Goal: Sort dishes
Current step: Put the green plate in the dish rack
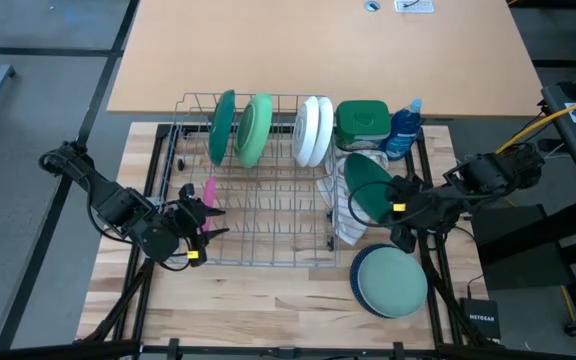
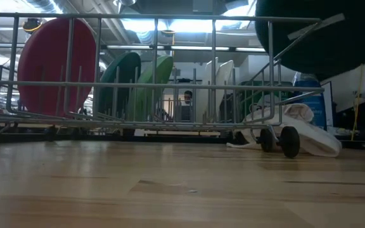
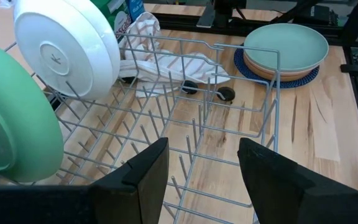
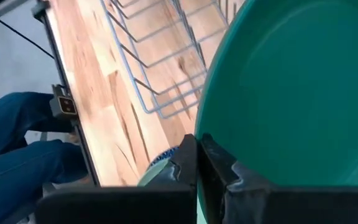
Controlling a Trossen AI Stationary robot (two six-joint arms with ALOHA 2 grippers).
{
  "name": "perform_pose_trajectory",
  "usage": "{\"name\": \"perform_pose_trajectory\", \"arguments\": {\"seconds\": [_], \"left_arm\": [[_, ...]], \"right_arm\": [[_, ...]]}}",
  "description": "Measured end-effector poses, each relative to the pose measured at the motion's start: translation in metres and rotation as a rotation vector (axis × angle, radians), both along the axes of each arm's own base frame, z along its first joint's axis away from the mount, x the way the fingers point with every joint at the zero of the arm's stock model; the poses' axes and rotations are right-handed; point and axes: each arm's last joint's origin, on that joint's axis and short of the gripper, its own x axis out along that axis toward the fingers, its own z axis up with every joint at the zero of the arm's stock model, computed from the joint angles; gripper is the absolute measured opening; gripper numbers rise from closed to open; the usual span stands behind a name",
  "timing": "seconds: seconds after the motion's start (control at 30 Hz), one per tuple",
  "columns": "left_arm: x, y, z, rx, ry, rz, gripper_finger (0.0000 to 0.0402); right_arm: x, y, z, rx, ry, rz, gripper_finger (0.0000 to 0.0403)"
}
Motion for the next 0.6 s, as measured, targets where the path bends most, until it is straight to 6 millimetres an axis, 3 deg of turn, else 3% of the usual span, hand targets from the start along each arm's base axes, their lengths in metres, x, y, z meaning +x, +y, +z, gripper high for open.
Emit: {"name": "perform_pose_trajectory", "arguments": {"seconds": [0.6], "left_arm": [[0.000,0.000,0.000,-0.015,-0.006,0.008,0.0184]], "right_arm": [[-0.007,-0.006,0.030,0.000,-0.350,0.057,0.0001]]}}
